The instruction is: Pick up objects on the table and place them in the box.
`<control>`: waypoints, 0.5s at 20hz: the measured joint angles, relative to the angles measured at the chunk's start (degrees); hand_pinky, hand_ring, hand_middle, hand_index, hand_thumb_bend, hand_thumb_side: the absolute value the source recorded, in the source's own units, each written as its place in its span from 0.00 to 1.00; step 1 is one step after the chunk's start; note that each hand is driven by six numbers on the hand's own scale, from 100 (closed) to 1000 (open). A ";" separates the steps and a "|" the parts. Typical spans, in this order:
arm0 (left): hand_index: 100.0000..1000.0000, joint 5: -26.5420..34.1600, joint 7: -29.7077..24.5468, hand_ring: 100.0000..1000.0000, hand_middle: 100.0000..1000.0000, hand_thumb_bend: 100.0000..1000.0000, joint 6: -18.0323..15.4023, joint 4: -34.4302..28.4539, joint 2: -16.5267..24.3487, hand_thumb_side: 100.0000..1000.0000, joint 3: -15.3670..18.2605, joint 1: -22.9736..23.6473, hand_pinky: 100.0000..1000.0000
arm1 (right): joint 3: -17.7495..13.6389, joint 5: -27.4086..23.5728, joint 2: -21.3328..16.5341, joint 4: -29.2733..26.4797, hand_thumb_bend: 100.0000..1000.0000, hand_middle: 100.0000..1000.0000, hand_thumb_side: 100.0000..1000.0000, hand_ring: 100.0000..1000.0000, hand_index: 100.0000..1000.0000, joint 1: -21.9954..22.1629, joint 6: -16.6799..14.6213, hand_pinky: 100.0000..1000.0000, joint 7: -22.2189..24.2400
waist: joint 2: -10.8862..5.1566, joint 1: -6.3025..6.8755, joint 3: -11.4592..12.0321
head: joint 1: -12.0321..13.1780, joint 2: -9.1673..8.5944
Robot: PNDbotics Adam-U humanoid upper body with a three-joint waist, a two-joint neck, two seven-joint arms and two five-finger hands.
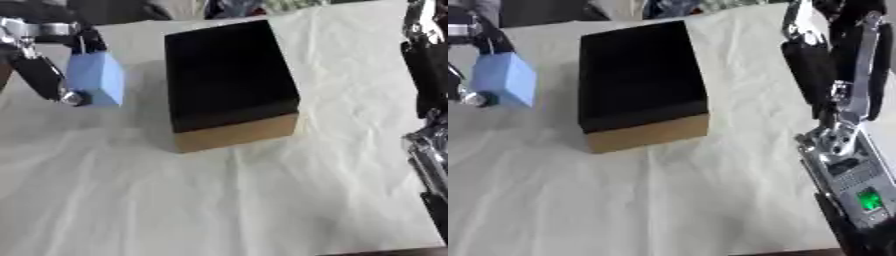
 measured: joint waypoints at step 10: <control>0.62 -2.47 7.12 0.58 0.47 0.00 -0.28 4.07 -9.27 0.00 1.84 -6.91 0.79 | 0.01 0.00 0.06 0.00 0.00 0.55 0.36 0.79 0.77 -0.57 -0.19 0.84 0.23 | 0.44 0.45 -1.53 | 0.56 -0.66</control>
